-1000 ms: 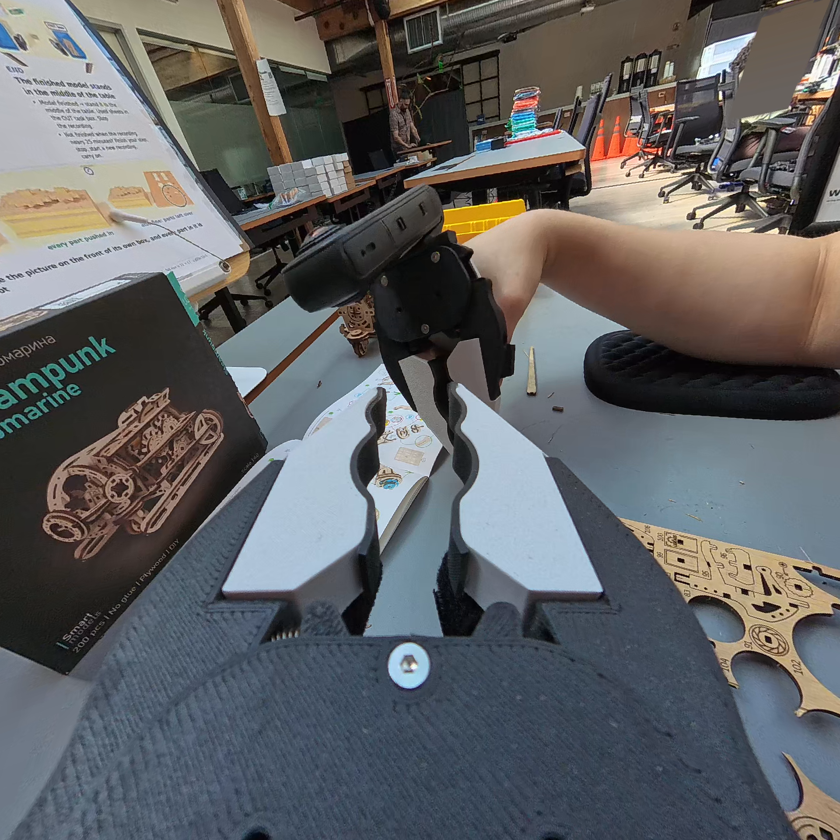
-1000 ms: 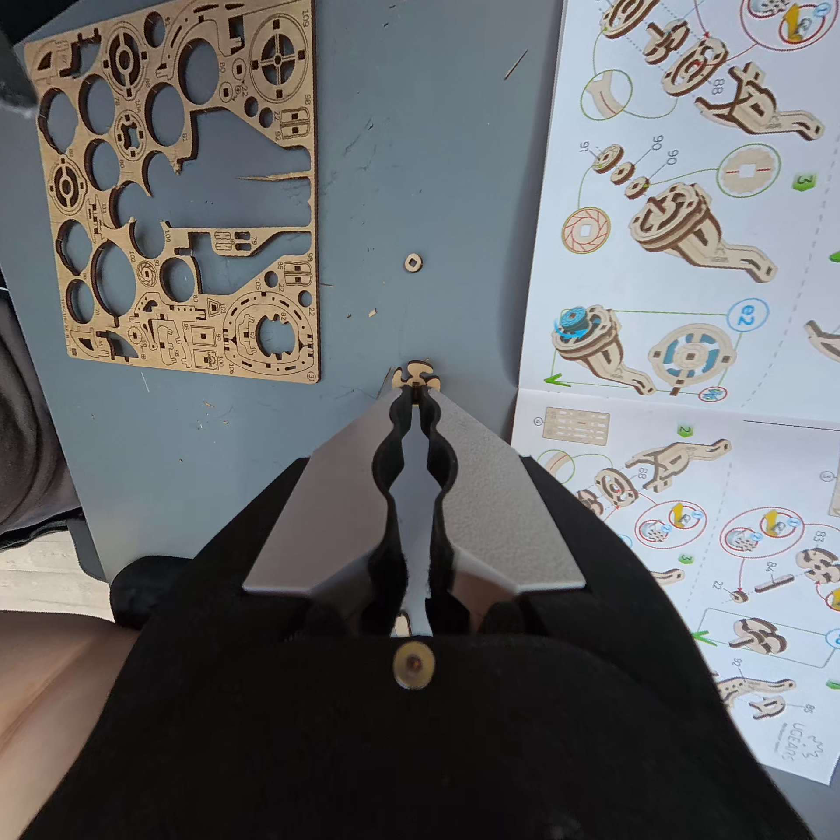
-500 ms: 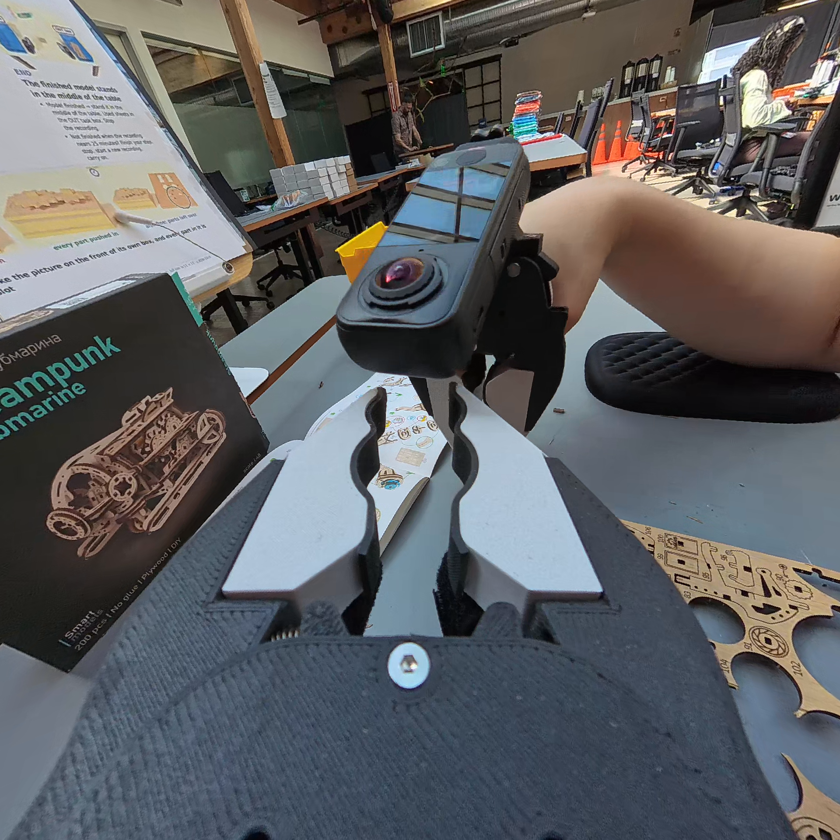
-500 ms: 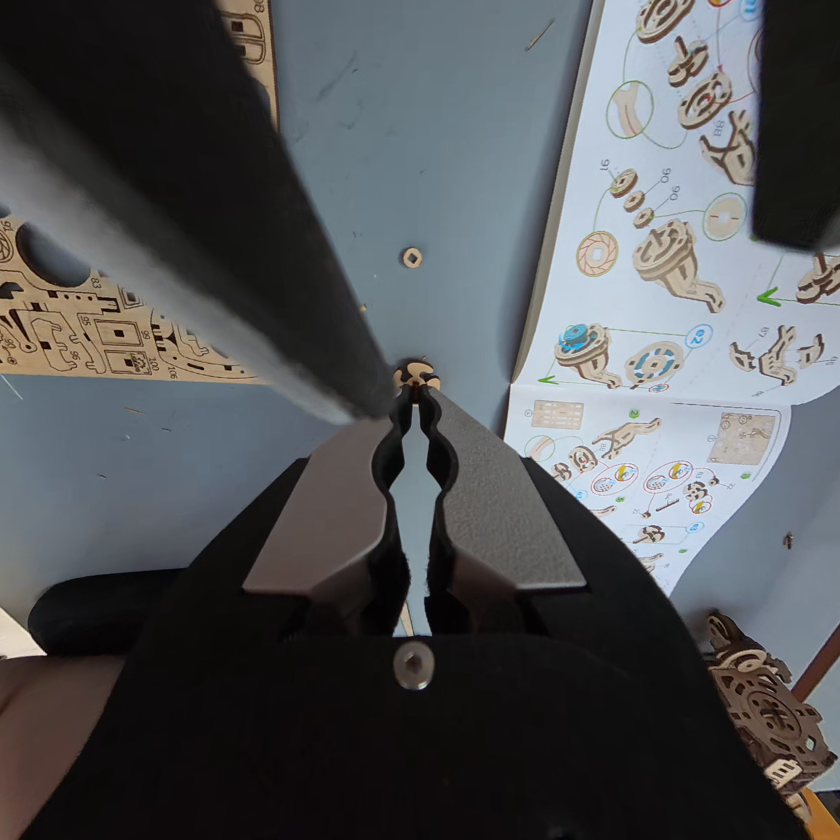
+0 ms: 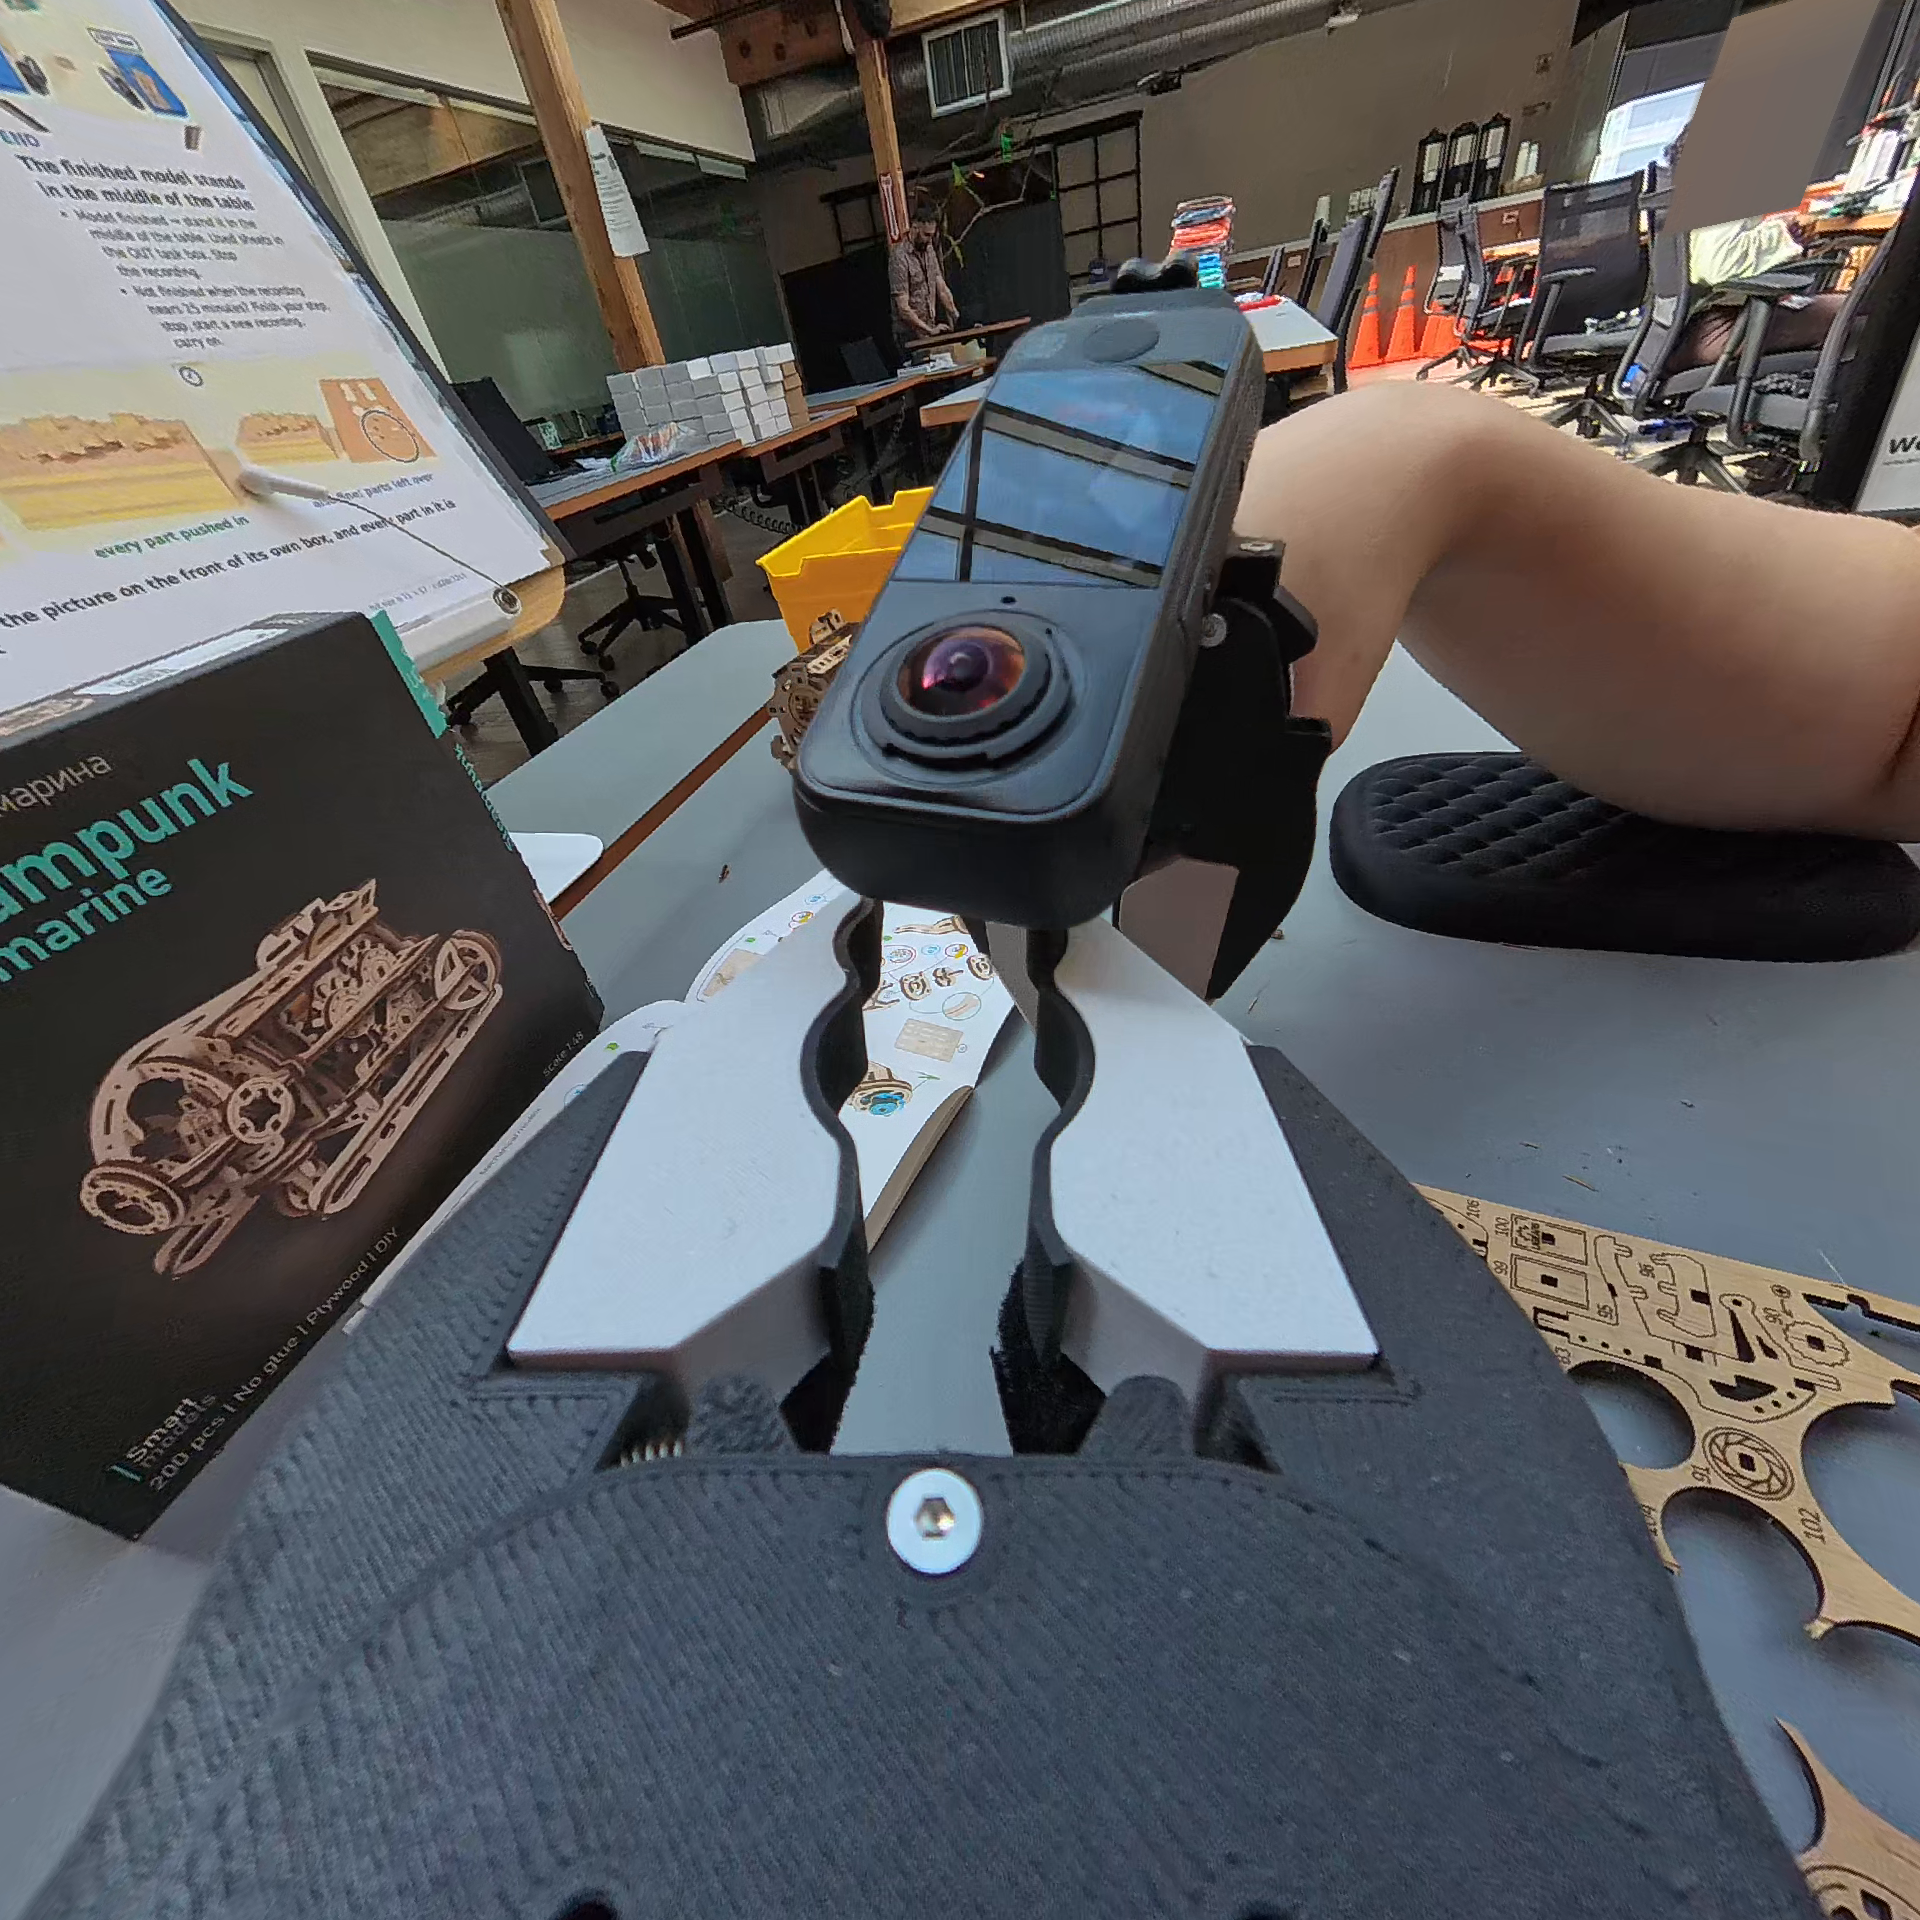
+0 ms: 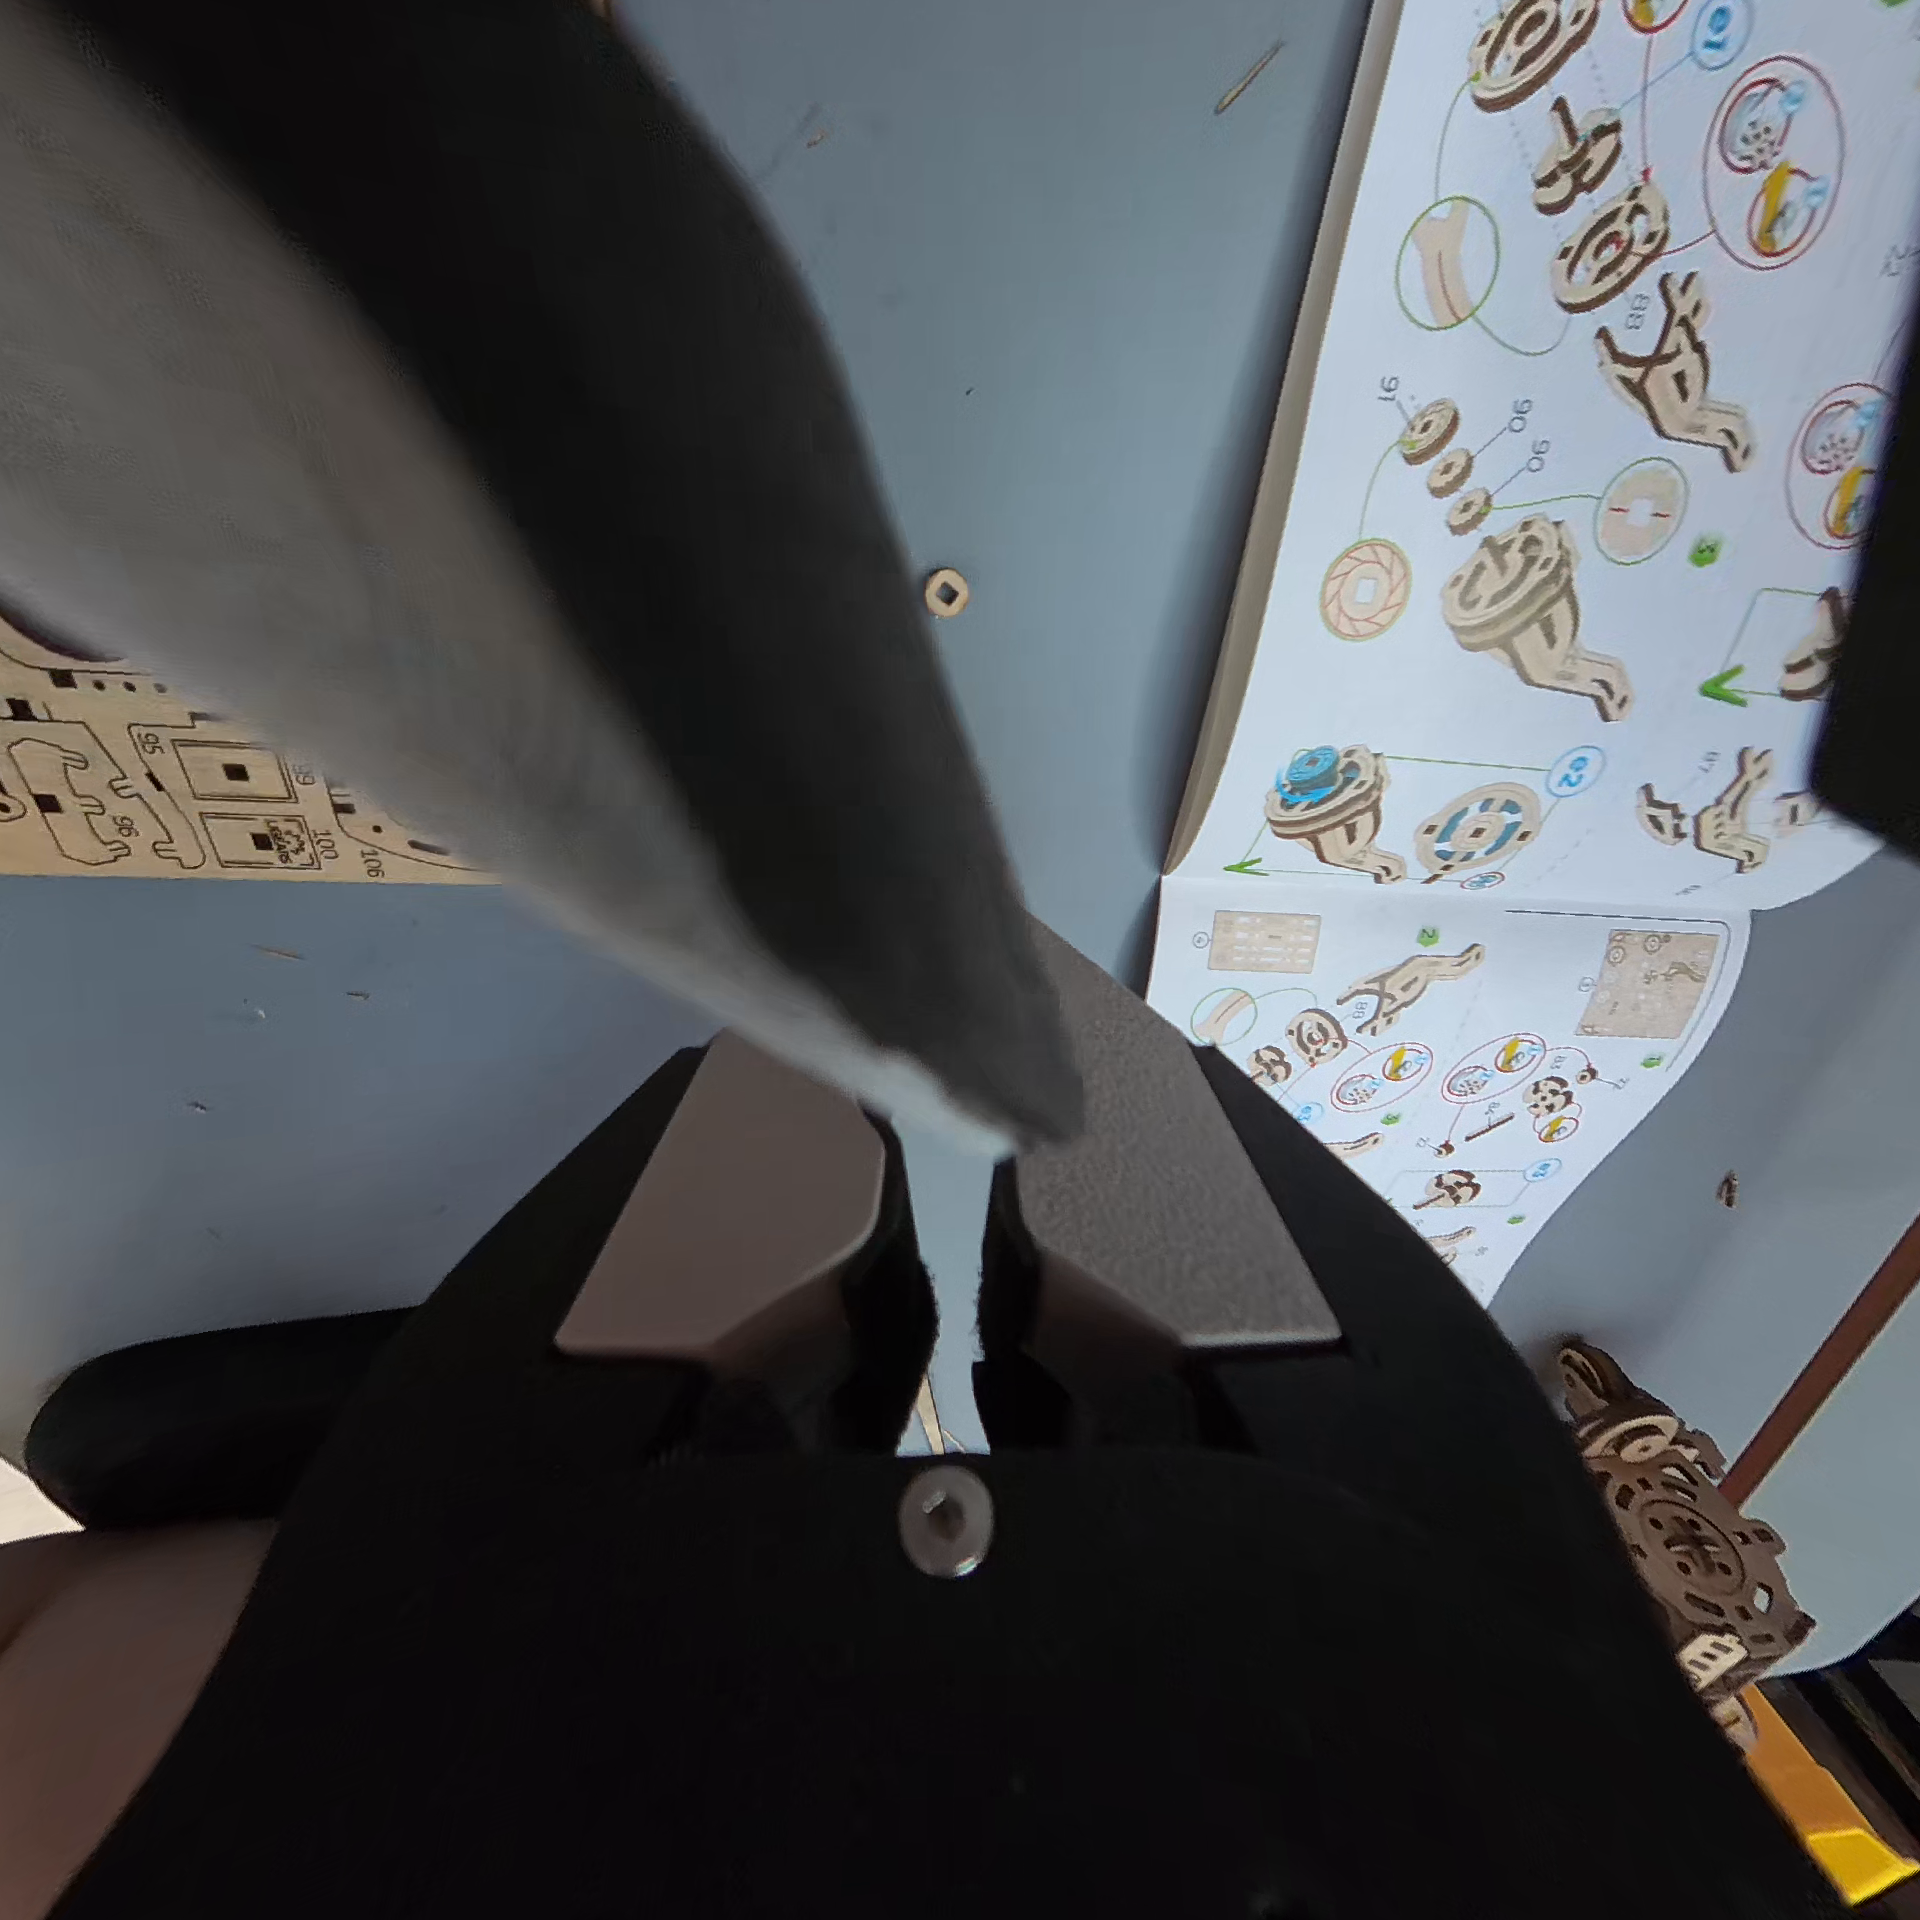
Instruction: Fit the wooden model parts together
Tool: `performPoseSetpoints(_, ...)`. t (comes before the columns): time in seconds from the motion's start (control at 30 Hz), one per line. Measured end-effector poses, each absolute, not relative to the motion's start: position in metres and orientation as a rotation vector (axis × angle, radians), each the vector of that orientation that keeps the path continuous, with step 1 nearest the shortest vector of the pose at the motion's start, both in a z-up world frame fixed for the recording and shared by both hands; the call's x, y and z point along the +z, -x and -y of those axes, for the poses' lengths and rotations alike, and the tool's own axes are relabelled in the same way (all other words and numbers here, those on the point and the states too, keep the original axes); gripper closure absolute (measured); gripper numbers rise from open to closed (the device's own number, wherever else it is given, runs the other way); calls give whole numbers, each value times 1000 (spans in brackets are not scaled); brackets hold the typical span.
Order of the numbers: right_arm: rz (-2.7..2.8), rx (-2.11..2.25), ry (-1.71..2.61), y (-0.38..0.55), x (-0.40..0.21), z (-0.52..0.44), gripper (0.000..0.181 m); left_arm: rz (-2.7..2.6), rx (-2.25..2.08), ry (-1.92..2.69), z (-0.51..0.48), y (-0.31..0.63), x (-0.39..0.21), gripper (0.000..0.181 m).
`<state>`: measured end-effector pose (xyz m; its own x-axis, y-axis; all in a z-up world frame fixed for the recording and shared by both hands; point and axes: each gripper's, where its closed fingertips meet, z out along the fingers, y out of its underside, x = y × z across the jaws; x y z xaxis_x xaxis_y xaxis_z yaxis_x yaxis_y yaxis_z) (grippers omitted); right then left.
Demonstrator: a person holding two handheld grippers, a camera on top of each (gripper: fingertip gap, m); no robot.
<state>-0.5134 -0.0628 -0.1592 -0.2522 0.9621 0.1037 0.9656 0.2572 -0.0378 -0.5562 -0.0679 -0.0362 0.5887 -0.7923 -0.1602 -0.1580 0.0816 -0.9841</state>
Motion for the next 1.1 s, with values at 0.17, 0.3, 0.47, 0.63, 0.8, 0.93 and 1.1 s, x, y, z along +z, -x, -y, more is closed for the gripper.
performPoseSetpoints(0.17, 2369, -174, 1798, 514, -159, 63, 179, -862, -568, 1444, 67, 559, -36, 155)
performPoseSetpoints(0.3, 2371, 5, 1848, 513, -159, 63, 179, -858, -567, 1440, 67, 561, -35, 154)
performPoseSetpoints(0.47, 2415, 68, 1836, 513, -159, 62, 179, -800, -568, 1471, 58, 576, -36, 153)
performPoseSetpoints(0.63, 2439, 95, 1846, 509, -158, 61, 179, -779, -590, 1454, 59, 578, -30, 152)
performPoseSetpoints(0.8, 2428, 181, 1860, 508, -154, 61, 179, -787, -589, 1459, 59, 577, -32, 152)
performPoseSetpoints(0.93, 2422, 231, 1854, 511, -154, 62, 179, -787, -589, 1456, 60, 576, -31, 152)
performPoseSetpoints(1.1, 2426, 236, 1874, 510, -158, 62, 179, -789, -588, 1457, 60, 576, -31, 152)
